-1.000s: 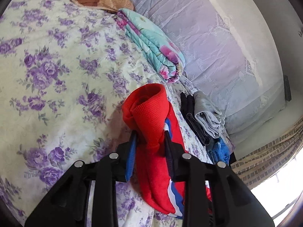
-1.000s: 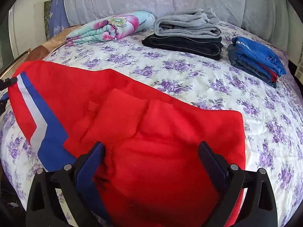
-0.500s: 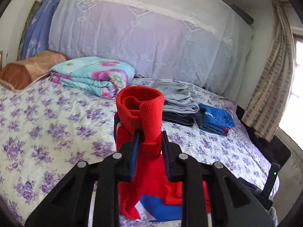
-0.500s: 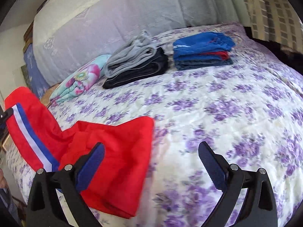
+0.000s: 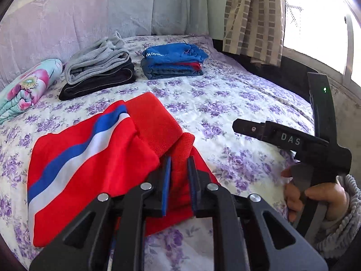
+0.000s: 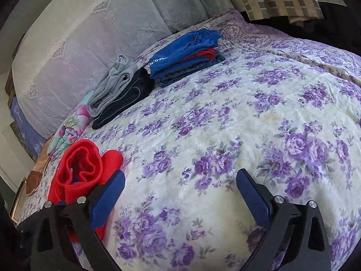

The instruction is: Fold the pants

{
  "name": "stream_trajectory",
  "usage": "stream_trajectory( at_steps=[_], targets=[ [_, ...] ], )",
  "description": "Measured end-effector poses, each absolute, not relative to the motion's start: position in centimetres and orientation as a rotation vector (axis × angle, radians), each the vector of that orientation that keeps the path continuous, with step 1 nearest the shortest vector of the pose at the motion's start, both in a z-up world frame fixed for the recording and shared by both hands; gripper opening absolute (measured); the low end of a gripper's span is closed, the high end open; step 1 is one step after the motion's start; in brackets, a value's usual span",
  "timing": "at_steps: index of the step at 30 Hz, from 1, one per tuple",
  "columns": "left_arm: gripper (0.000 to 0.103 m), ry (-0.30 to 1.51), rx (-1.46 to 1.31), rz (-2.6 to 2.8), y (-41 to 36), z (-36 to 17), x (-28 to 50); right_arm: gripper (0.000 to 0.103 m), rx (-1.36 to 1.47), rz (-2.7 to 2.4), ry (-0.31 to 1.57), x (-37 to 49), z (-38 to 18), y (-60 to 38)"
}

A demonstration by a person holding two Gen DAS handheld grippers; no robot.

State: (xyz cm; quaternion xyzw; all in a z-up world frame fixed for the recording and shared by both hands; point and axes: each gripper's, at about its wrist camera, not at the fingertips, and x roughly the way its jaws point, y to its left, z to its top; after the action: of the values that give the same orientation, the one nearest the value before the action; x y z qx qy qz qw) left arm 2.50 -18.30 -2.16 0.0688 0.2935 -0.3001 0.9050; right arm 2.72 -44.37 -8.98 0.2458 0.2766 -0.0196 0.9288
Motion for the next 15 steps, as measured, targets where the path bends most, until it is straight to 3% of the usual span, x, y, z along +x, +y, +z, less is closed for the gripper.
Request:
stream_trajectory(
  at_steps=[7, 10, 13, 15],
  targets=[
    [0.016, 0.574, 0.008, -0.616, -14.0, 0.3, 2.6, 0.099, 0.659, 0.156, 0.532, 2.1, -8.0, -44.0],
    [0.023, 0.564, -0.002, -0.653, -13.3, 0.7, 2.0, 0.099, 0.733, 0.381, 0.561, 2.6, -6.6, -41.7],
    [0.04, 0.546, -0.012, -0.665, -12.4, 1.1, 1.3, 0.099, 0.759, 0.526, 0.637, 3.9, -5.9, -38.7],
    [0.061, 0.513, -0.033, -0.605, -10.9, 1.7, 0.9, 0.099, 0.783, 0.55, 0.68, 4.6, -6.1, -37.6]
  ],
)
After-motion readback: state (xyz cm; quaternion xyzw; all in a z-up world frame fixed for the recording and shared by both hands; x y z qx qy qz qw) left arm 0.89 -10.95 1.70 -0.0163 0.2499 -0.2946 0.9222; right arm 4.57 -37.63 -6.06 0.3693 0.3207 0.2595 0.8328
